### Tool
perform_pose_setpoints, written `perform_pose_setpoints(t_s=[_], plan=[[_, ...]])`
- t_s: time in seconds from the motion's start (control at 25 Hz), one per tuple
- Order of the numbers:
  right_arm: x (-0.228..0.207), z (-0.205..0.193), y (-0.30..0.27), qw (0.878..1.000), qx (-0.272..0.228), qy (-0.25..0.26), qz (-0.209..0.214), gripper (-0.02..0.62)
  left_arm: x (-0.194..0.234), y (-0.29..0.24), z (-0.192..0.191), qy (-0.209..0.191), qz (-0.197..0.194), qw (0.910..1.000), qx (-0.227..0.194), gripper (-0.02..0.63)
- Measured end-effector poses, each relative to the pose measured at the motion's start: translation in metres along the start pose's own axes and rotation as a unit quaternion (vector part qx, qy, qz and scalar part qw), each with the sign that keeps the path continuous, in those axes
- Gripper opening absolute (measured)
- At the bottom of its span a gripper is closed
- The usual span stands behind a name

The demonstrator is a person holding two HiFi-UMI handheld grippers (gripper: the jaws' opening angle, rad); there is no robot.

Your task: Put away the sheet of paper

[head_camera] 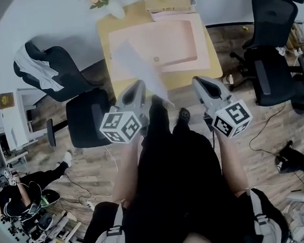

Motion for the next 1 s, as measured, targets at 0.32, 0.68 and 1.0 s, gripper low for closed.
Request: perform_pose_setpoints(t_s=[0.32,0.68,1.0], plan=[[-0.015,0.026,-0.014,0.997,-0.028,0.008,-0.068,0.002,0.022,-0.061,0.026,-0.004,-0.068,0.9976,-0.004,0.009],[-0.015,0.049,-0.049,0.989,-0.057,0.007,-0.134,0.002,0.045,-0.121,0.056,-0.015,-0.156,0.9877,0.001,0.009],[-0.018,0.052,-0.072,0.981,-0.063,0.003,-0.185,0.002,0.069,-0.154,0.056,-0.004,-0.204,0.9788,0.021,0.009]])
Point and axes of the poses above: the fingertips, and each gripper's own axes: y backward along the fingers, x to its left, z out of its top, the point moved 2 cm from there along y, backward along the fingers, and after that the axes turned 10 degrees about -y, right-handed, at the moved point
